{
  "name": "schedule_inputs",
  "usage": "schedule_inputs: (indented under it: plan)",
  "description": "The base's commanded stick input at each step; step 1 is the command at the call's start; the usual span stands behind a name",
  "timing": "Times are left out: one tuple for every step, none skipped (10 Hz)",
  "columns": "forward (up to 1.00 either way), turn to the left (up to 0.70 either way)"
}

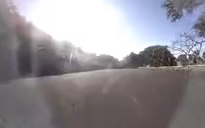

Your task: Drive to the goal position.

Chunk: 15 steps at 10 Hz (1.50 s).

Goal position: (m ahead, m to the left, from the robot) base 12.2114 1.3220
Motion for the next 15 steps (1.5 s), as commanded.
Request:
schedule_inputs:
  plan:
    - [0.70,0.00]
    - [0.70,0.00]
    - [0.70,0.00]
    - [0.70,0.00]
    - [0.70,0.00]
    - [0.70,0.00]
    - [0.70,0.00]
    - [0.70,0.00]
    - [0.70,0.00]
    - [0.70,0.00]
    - [0.70,0.00]
    - [0.70,0.00]
    - [0.70,0.00]
    - [0.70,0.00]
    - [0.70,0.00]
